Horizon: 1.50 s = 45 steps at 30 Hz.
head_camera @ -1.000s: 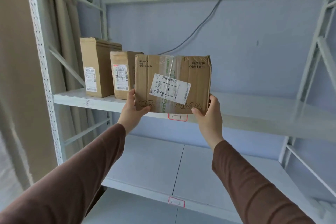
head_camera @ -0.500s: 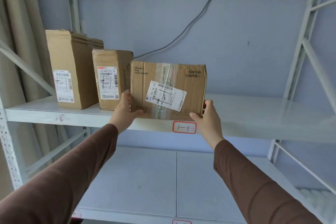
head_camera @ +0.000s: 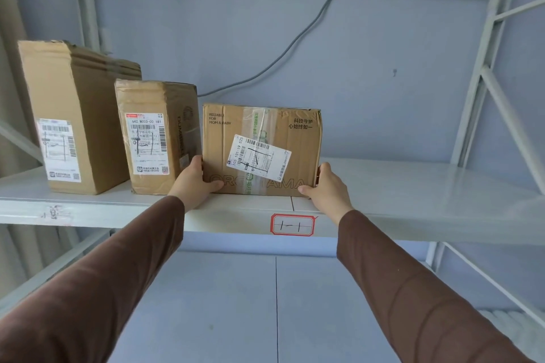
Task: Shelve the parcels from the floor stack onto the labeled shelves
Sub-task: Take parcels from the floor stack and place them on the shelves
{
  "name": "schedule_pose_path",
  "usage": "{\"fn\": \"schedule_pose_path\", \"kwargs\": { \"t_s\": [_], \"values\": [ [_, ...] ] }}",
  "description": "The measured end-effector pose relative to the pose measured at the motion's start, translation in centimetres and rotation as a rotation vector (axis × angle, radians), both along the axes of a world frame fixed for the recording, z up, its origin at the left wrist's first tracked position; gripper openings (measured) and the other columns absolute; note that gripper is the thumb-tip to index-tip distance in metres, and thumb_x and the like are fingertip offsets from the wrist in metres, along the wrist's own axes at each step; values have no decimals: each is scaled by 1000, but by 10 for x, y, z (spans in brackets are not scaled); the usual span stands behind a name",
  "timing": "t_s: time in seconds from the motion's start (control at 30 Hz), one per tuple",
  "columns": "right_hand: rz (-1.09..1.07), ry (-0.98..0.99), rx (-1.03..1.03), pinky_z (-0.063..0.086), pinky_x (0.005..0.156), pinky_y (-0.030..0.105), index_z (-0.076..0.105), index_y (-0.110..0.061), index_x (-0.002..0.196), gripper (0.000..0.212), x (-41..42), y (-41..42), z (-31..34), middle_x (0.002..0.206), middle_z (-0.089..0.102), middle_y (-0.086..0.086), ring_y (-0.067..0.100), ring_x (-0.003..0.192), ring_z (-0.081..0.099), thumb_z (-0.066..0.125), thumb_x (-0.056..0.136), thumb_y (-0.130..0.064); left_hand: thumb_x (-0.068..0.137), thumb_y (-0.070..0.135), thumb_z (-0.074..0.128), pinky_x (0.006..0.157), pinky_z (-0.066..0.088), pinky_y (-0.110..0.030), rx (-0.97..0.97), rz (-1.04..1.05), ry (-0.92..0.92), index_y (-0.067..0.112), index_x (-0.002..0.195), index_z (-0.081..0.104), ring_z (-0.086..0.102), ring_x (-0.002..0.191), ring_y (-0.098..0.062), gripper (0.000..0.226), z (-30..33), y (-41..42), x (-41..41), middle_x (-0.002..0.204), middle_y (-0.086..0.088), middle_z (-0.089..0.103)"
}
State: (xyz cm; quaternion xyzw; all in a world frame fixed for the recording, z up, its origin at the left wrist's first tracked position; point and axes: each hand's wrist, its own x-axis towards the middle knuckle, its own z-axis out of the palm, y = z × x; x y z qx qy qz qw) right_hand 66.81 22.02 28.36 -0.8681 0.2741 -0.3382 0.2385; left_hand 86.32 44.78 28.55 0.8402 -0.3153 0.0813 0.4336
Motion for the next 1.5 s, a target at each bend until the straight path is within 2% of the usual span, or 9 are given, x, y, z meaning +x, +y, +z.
{"fn": "schedule_pose_path", "kwargs": {
  "t_s": [0.27,0.33,0.43,0.6,0.73,0.83,1.03,1.27,1.5],
  "values": [
    [-29,-5,-16,40,67,33,45,-11,104,41,4,-2,-7,97,62,2,25,87,61,75,90,-34,90,27,75,96,44,-37,34,16,-21,8,138,43,56,122,-32,61,-7,-4,9,135,-12,59],
    [-35,4,-13,40,68,33,46,-11,105,42,3,-1,-7,99,63,2,25,89,61,75,90,-36,90,28,76,103,43,-40,42,18,-21,9,147,37,54,127,-33,72,-7,-3,9,142,-13,56],
    [-38,-10,-2,42,72,32,45,-11,111,49,0,1,-7,111,65,5,26,95,62,77,88,-40,88,31,78,111,42,-44,-18,36,-32,13,162,10,49,135,-34,102,-10,-1,3,154,-17,45],
    [-55,-117,-92,45,96,37,40,-11,135,64,-17,12,-20,147,53,7,29,127,55,73,91,-43,90,21,76,127,13,-35,-220,51,-363,10,163,2,7,157,-22,104,-29,4,-19,170,-10,6],
    [-75,-203,-256,43,107,42,38,-12,148,64,-38,24,-48,155,42,6,24,143,36,64,97,-41,98,28,65,128,4,-40,-227,-16,-565,6,162,10,-4,158,-25,87,-55,-5,-50,170,-11,3],
    [-98,-230,-415,23,123,51,43,-9,146,56,-57,28,-71,161,35,10,30,151,27,61,99,-35,100,39,54,128,7,-45,-131,-63,-665,8,162,14,-2,158,-28,80,-73,-21,-83,170,-12,6],
    [-180,-105,-523,4,127,50,33,-17,157,60,-121,36,-122,169,19,3,27,158,8,50,104,-40,101,40,53,126,8,-50,27,-179,-755,11,162,17,-1,157,-32,77,-121,-62,-158,171,-10,5],
    [-286,112,-481,6,127,53,28,-20,160,63,-216,10,-191,171,14,2,26,158,5,47,105,-44,99,31,57,127,6,-50,121,-389,-723,12,162,16,-2,157,-32,77,-191,-118,-251,171,-10,5],
    [-369,329,-350,0,127,51,24,-22,161,64,-342,-39,-272,171,10,3,27,158,3,44,105,-47,101,36,53,127,6,-49,287,-528,-649,11,162,15,-2,157,-32,77,-269,-191,-368,170,-11,6]
  ]
}}
